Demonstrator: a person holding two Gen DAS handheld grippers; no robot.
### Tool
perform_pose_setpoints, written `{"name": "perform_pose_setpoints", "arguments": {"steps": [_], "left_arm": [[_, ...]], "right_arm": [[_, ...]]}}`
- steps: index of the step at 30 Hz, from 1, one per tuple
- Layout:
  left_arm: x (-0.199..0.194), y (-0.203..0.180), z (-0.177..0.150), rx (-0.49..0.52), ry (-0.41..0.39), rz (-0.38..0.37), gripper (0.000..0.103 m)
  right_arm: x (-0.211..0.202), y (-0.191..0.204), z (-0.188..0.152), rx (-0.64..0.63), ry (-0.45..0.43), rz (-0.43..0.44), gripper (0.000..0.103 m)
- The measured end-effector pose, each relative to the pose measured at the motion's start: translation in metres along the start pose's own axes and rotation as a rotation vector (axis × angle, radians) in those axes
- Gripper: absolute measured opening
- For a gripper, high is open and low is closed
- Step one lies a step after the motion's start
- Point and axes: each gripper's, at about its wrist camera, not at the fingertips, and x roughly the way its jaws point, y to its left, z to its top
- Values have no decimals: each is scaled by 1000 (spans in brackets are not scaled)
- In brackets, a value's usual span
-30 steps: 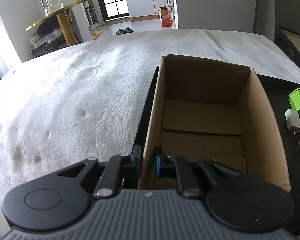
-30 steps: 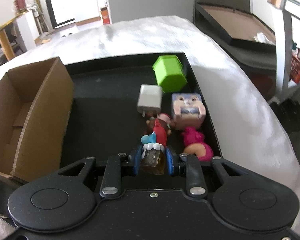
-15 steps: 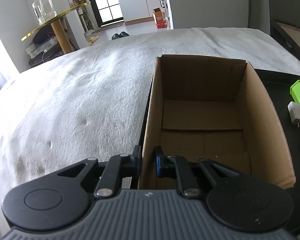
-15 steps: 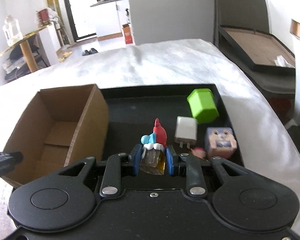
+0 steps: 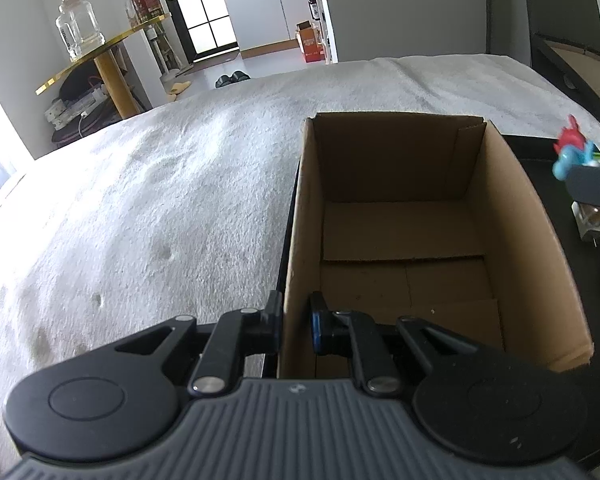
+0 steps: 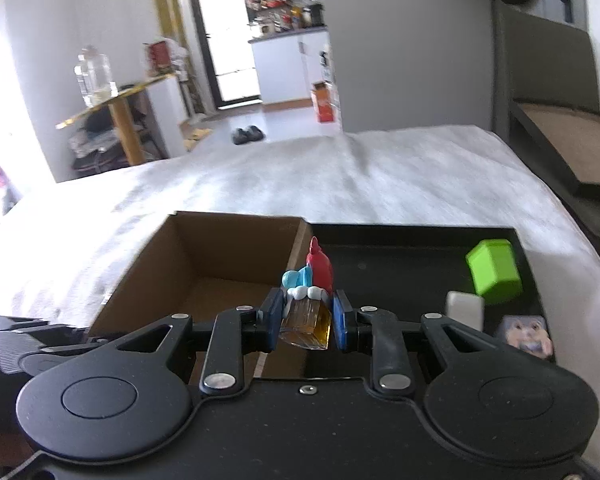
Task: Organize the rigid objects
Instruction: 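Close the right gripper on the perfume bottle and lift it, then carry the bottle into the box and open the right gripper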
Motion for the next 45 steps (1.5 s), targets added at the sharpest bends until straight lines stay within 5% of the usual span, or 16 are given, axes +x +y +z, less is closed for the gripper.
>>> {"name": "perform_pose_setpoints", "arguments": {"steps": [22, 37, 45], "left_arm": [[-6, 5, 2, 4, -25, -23, 11], [-6, 6, 3, -7, -28, -22, 10], [-6, 2, 5, -3, -16, 3, 11]], "right_arm": [[22, 48, 2, -297, 32, 139, 26], [40, 59, 9, -230, 33, 234, 27], [29, 43, 4, -207, 69, 184, 37]]}}
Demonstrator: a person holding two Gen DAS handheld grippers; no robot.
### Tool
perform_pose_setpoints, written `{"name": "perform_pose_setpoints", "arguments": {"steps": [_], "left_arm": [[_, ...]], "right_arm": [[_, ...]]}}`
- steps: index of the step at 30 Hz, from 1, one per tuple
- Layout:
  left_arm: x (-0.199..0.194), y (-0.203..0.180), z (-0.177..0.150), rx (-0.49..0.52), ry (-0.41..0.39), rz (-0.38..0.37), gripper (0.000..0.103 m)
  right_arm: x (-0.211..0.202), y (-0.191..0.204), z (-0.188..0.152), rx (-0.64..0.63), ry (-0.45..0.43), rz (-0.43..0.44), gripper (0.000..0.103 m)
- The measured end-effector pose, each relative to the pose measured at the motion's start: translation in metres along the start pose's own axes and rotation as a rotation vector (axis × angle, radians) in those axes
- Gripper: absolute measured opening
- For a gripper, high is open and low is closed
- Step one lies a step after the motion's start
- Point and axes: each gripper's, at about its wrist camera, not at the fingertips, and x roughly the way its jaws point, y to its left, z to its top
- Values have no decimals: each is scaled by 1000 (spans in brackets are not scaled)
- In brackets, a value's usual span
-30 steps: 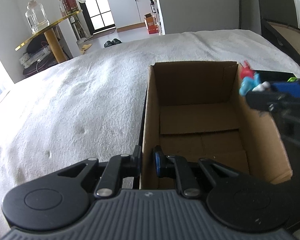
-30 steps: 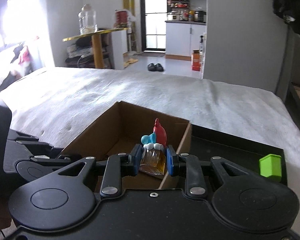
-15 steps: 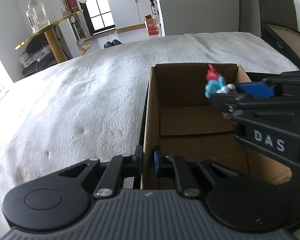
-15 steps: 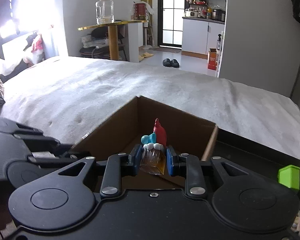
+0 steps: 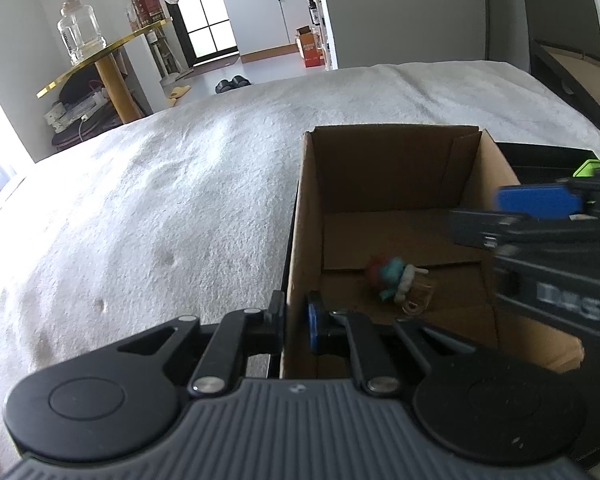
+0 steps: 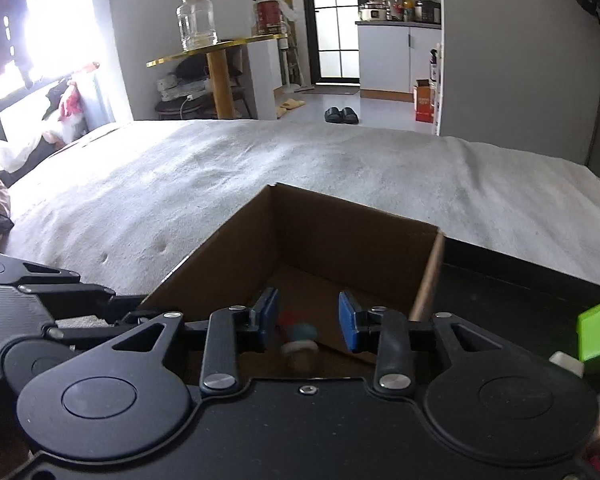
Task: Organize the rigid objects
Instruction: 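Carry the bottle into the box and open the right gripper, then move the right tool back over the toys and grasp the pink figure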
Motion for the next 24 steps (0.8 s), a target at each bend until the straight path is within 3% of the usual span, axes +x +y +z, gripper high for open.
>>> {"name": "perform_pose_setpoints", "arguments": {"steps": [2, 10, 12, 14, 17, 20, 24], "left_arm": [[-1, -1, 0, -3, 2, 5, 11], [-2, -5, 1, 8, 27, 23, 15], [-3, -6, 2, 10, 35, 24, 20], [-4, -8, 3, 16, 38, 33, 42], [-9, -15, 4, 44, 26, 63, 61], [-14, -21, 5, 59, 15, 74, 72], [-16, -27, 6, 63, 26, 77, 76]], "right_arm": [[-8, -3, -2, 4, -6, -9, 44], [-38, -21, -9, 67, -35, -22, 55], [-43, -26, -10, 82, -31, -38, 59], [-49, -30, -12, 86, -37, -63, 69], [-60, -39, -17, 94, -57, -125, 82], [-69, -52, -25, 124, -53, -164, 84], [-78, -68, -35, 150, -42, -220, 88]]}}
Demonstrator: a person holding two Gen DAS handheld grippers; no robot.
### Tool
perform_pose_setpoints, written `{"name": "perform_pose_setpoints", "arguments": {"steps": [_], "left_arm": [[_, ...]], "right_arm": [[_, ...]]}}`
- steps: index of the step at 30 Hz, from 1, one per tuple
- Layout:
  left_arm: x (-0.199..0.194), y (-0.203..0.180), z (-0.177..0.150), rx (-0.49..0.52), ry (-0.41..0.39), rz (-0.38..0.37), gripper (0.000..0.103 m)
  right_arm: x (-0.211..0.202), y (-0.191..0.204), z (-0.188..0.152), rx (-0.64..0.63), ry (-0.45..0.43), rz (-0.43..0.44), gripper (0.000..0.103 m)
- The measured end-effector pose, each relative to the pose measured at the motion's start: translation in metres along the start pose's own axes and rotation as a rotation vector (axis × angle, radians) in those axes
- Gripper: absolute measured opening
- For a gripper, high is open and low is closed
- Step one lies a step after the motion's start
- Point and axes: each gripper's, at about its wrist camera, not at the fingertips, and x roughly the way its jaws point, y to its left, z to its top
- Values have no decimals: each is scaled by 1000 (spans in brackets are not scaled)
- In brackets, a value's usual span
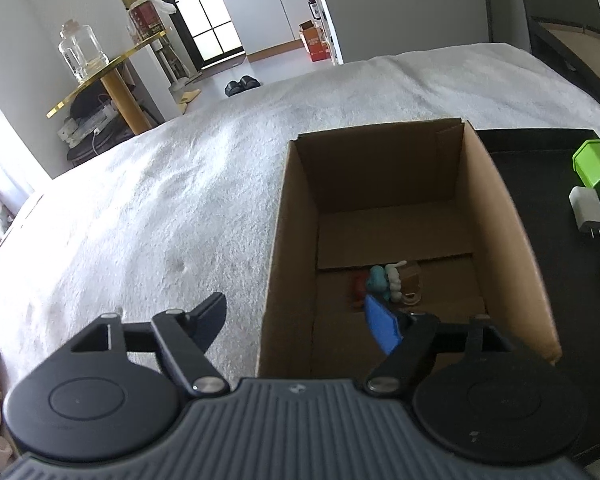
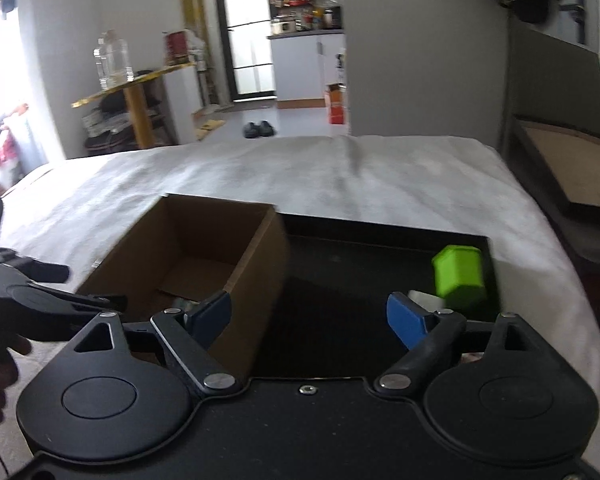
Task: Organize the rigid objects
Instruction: 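Move the right tool back over the toys and grasp the pink figure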
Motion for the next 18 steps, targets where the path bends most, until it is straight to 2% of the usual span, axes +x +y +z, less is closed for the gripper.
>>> {"name": "perform_pose_setpoints", "arguments": {"steps": [2, 6, 18], "left_arm": [[0, -2, 1, 1, 8, 0, 77], [-2, -6, 3, 1, 12, 17, 79], [-2, -23, 8, 45, 31, 68, 81]], "right_arm": [[-3, -8, -4, 2, -1, -29, 91], [-6, -21, -11, 4, 1, -66, 91], [-9, -62, -35, 67, 39, -105, 91]]}}
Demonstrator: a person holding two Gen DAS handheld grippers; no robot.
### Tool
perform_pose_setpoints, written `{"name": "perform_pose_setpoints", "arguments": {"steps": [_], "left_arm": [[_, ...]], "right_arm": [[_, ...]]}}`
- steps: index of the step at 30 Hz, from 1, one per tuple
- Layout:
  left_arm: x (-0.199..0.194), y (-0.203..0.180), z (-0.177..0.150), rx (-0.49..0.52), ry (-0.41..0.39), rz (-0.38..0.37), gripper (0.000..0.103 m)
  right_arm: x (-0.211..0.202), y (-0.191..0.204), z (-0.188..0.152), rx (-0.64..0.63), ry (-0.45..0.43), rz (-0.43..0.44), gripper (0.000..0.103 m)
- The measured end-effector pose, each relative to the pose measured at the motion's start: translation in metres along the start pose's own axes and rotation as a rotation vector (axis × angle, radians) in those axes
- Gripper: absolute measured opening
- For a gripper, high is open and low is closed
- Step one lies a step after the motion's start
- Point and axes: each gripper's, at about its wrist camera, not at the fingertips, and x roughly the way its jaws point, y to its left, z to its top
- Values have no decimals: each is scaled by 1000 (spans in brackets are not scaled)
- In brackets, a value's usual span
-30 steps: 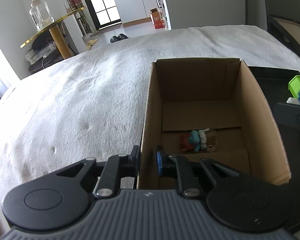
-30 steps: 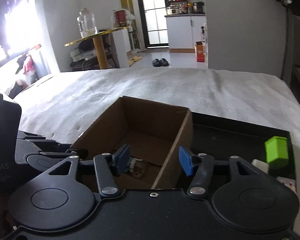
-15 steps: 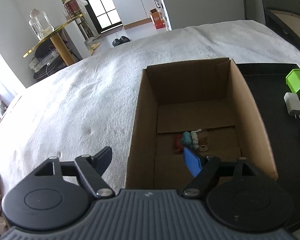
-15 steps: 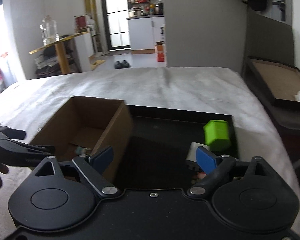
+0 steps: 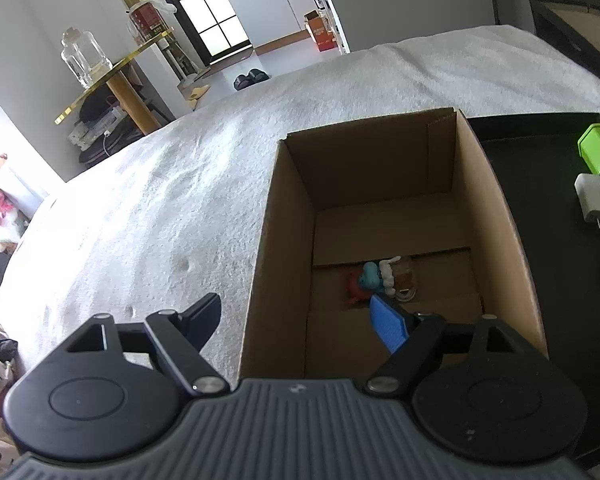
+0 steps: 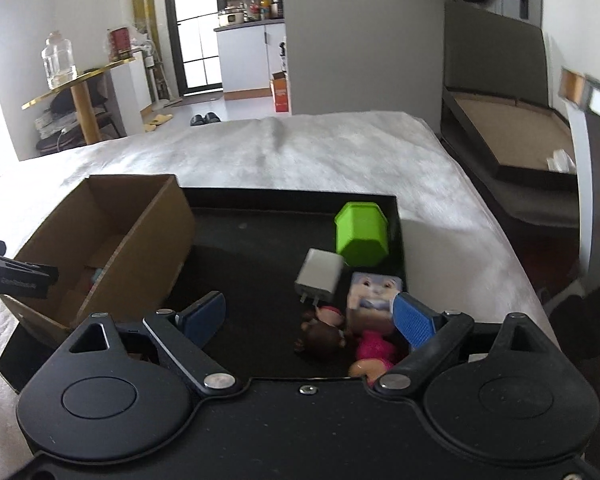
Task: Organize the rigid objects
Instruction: 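Move the right tool back over the toys and grasp the pink figure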
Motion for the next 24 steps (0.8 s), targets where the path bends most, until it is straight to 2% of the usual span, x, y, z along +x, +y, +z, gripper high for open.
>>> {"name": "perform_pose_setpoints", "arguments": {"steps": [7, 9, 11, 13, 21, 23, 24], "left_arm": [[-2, -8, 2, 32, 7, 23, 81], [-2, -9, 2, 38, 13, 28, 81], [-1, -11, 3, 41, 19, 30, 81], [-1, -13, 4, 50, 21, 32, 81], [-1, -18, 5, 61, 30, 35, 81], [-1, -18, 5, 63, 31, 35, 81], [-1, -19, 5, 64, 31, 35, 81]], "right_arm": [[12, -24, -16, 49, 36, -28, 90], [17, -29, -20, 65, 56, -21, 84], [21, -33, -24, 83, 77, -2, 70], [26, -36, -27, 101, 92, 19, 63], [43, -34, -36, 73, 128, 6, 56], [48, -34, -37, 68, 151, 14, 44], [51, -34, -39, 68, 173, 14, 42]]}}
